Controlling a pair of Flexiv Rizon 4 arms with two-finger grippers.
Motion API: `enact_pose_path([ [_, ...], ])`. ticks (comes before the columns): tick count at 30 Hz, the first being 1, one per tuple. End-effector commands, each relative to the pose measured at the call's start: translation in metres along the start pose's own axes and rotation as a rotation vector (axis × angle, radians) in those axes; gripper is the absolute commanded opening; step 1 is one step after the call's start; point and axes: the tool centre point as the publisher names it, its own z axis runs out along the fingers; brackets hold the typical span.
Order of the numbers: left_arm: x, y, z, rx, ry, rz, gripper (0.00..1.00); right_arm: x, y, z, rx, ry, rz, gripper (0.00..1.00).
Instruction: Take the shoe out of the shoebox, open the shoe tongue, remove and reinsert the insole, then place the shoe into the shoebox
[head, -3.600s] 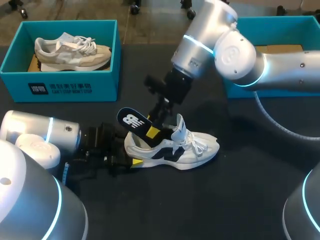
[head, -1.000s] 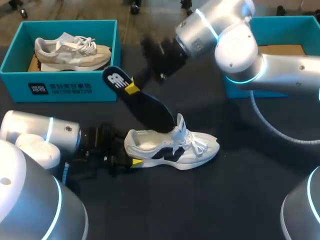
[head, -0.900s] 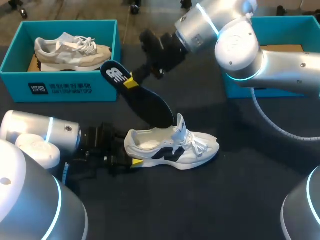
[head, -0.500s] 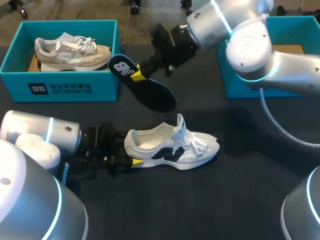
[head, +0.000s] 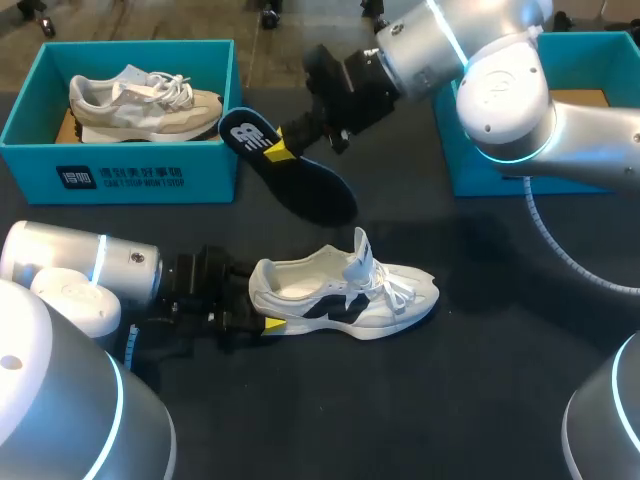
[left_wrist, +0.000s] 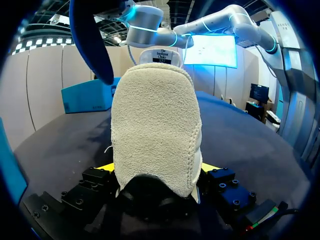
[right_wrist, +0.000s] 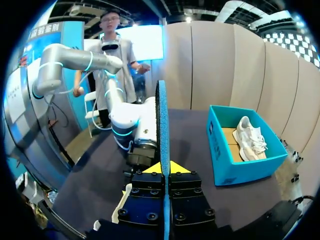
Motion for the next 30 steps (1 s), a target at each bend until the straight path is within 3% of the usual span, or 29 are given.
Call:
enact_pose_path([
  [1,-0.001,0.001,0.001,-0.002,0.002,0.0,0.0,0.001,0.0,0.001,0.001,-0.002,-0.001,0.0],
  [3,-0.001,0.001,0.001,-0.002,0.002,0.0,0.0,0.001,0.0,0.001,0.001,-0.002,-0.001,0.0],
  [6,-0.001,0.001,0.001,-0.002,0.002,0.0,0.0,0.0,-0.001,-0.008,-0.099,-0.023,0.042,0.0],
  [14,-0.001,0.001,0.001,-0.002,0.002,0.0,0.0,-0.007,0.032,-0.034,-0.291,-0.092,0.139,0.0],
  [16,-0.001,0.001,0.001,-0.002,0.002,0.0,0.0,-0.008,0.039,-0.037,-0.307,-0.094,0.157,0.0],
  [17,-0.001,0.001,0.001,-0.002,0.002,0.0,0.0,-0.009,0.045,-0.041,-0.359,-0.095,0.181,0.0],
  [24,-0.001,0.001,0.001,-0.002,0.002,0.0,0.0,-0.004,0.072,-0.06,-0.43,-0.05,0.271,0.0],
  [30,-0.001,0.001,0.001,-0.002,0.002,0.0,0.0,0.007,0.091,-0.078,-0.486,-0.076,0.301,0.0],
])
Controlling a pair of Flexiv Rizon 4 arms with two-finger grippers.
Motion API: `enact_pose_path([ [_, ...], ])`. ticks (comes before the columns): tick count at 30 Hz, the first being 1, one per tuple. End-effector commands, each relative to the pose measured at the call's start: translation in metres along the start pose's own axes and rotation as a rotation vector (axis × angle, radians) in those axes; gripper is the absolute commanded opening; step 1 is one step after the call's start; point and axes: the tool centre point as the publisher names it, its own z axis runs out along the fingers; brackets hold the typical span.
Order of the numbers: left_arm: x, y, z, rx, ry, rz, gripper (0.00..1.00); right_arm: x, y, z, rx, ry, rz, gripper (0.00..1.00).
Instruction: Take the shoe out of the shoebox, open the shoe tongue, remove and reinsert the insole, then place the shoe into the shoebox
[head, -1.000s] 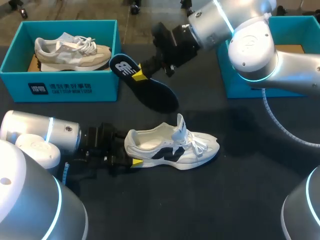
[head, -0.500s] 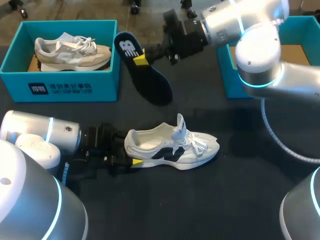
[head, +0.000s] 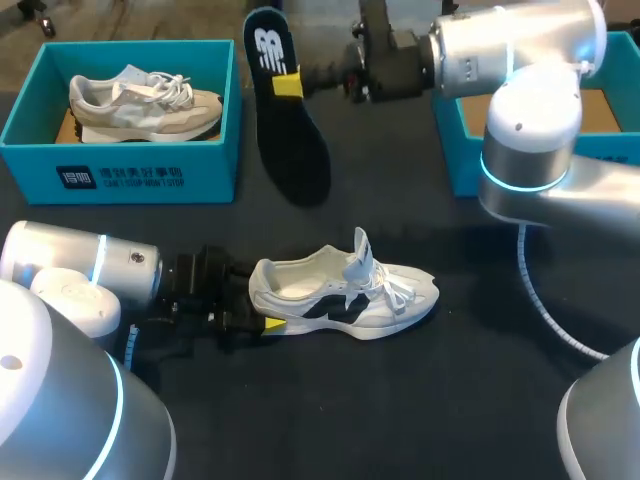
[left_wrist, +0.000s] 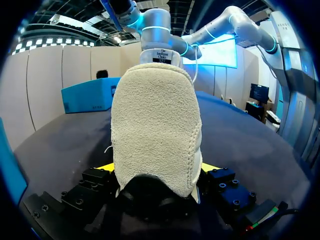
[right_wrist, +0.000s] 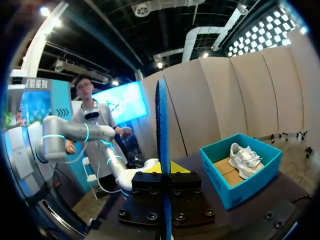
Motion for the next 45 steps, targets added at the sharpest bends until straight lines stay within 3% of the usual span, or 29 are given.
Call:
enact_pose_path([
  [1,-0.001,0.001,0.001,-0.002,0.002,0.0,0.0,0.019,0.014,-0.006,-0.029,-0.015,0.007,0.0],
  [11,-0.001,0.001,0.001,-0.002,0.002,0.0,0.0,0.049,0.037,-0.008,0.023,-0.017,0.12,0.0],
  [28,-0.001,0.001,0.001,-0.002,0.002,0.0,0.0,0.049,0.037,-0.008,0.023,-0.017,0.12,0.0],
  [32,-0.001,0.001,0.001,-0.002,0.002,0.0,0.0,0.065,0.036,-0.028,-0.002,-0.036,0.158,0.0],
  [37,-0.001,0.001,0.001,-0.002,0.002,0.0,0.0,0.085,0.034,-0.05,0.054,-0.052,0.221,0.0],
  [45,-0.001,0.001,0.001,-0.002,0.002,0.0,0.0,0.115,0.035,-0.073,0.052,-0.071,0.258,0.0],
])
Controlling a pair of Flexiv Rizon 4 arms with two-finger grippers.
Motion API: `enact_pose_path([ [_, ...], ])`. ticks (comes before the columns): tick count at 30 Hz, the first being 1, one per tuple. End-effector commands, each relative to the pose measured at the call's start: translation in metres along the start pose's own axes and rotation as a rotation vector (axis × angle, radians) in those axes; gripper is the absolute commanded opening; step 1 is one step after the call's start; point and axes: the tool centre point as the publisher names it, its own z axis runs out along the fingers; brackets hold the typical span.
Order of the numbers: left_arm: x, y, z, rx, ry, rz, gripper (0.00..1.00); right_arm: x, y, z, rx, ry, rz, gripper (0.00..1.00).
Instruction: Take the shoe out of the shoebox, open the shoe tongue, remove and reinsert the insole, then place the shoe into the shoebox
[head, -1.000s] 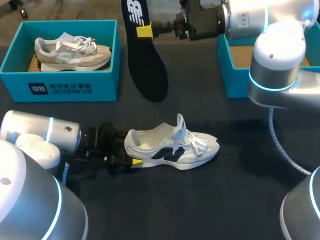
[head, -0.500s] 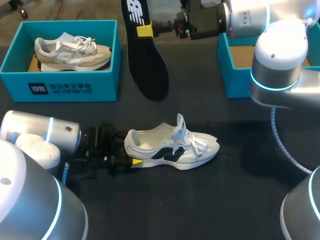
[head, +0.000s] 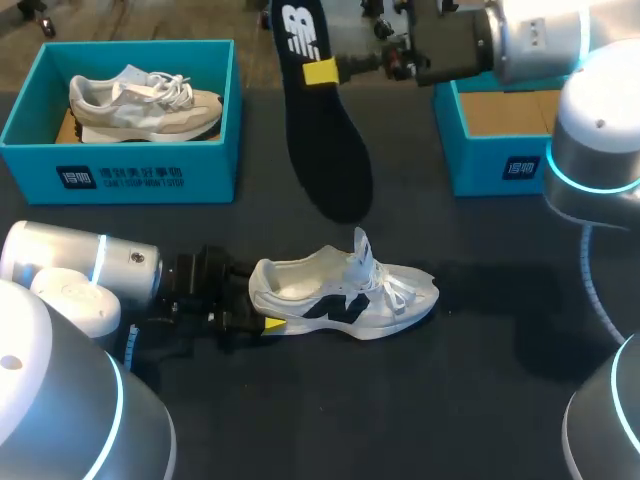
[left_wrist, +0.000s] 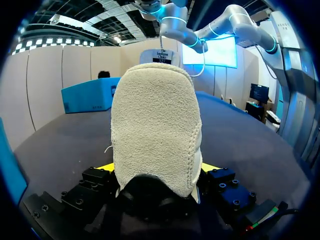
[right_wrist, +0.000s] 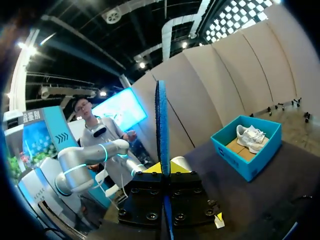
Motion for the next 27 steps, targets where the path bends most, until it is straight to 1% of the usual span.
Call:
enact_pose_path([
  [1,-0.001,0.001,0.001,-0.002,0.002,0.0,0.0,0.023,-0.006,-0.028,-0.01,-0.032,0.007,0.0],
  [8,-0.001,0.001,0.001,-0.002,0.002,0.0,0.0,0.047,-0.003,-0.035,-0.014,-0.014,0.026,0.0],
  [9,-0.001,0.001,0.001,-0.002,0.002,0.0,0.0,0.052,-0.001,-0.036,-0.031,0.001,0.021,0.0],
  [10,-0.001,0.001,0.001,-0.002,0.002,0.0,0.0,0.056,0.0,-0.037,-0.024,-0.001,0.028,0.0],
  [11,-0.001,0.001,0.001,-0.002,0.002,0.0,0.0,0.061,0.001,-0.039,-0.043,0.004,0.038,0.0],
  [12,-0.001,0.001,0.001,-0.002,0.002,0.0,0.0,0.065,0.002,-0.042,-0.06,-0.013,0.055,0.0],
  [13,-0.001,0.001,0.001,-0.002,0.002,0.0,0.0,0.069,0.004,-0.044,-0.061,-0.018,0.049,0.0],
  [14,-0.001,0.001,0.001,-0.002,0.002,0.0,0.0,0.074,0.006,-0.045,-0.08,-0.013,0.045,0.0],
  [17,-0.001,0.001,0.001,-0.002,0.002,0.0,0.0,0.087,0.011,-0.048,-0.067,-0.047,0.086,0.0],
  [20,-0.001,0.001,0.001,-0.002,0.002,0.0,0.0,0.098,0.014,-0.049,-0.069,-0.047,0.105,0.0],
  [23,-0.001,0.001,0.001,-0.002,0.002,0.0,0.0,0.109,0.013,-0.051,-0.069,-0.051,0.119,0.0],
  [27,-0.001,0.001,0.001,-0.002,0.002,0.0,0.0,0.118,0.007,-0.055,-0.086,-0.069,0.144,0.0],
])
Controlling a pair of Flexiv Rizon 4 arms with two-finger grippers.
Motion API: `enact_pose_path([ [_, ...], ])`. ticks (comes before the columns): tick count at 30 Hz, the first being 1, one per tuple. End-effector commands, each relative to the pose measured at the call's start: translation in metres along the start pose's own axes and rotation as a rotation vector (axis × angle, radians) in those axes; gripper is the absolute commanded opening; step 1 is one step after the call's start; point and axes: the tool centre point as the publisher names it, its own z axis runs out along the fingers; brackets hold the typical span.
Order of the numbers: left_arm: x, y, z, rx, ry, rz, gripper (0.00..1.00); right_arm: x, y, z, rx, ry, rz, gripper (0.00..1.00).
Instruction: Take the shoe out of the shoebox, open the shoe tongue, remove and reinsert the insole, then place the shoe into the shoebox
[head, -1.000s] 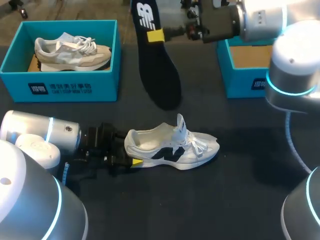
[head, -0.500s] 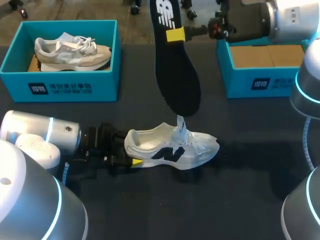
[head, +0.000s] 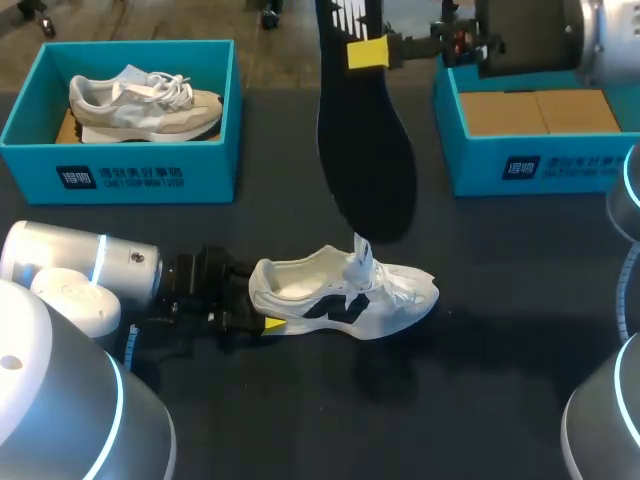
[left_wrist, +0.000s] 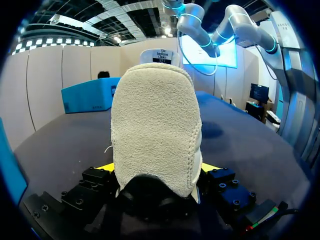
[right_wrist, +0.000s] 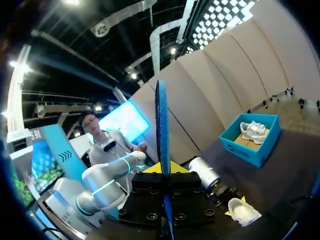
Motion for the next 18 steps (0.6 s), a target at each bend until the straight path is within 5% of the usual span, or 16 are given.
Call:
enact_pose_path([
  [1,-0.001,0.001,0.001,-0.002,0.002,0.0,0.0,0.011,-0.011,-0.009,-0.014,-0.042,0.012,0.0],
  [18,-0.001,0.001,0.001,-0.002,0.002,0.0,0.0,0.03,-0.035,-0.002,-0.051,-0.048,0.042,0.0],
])
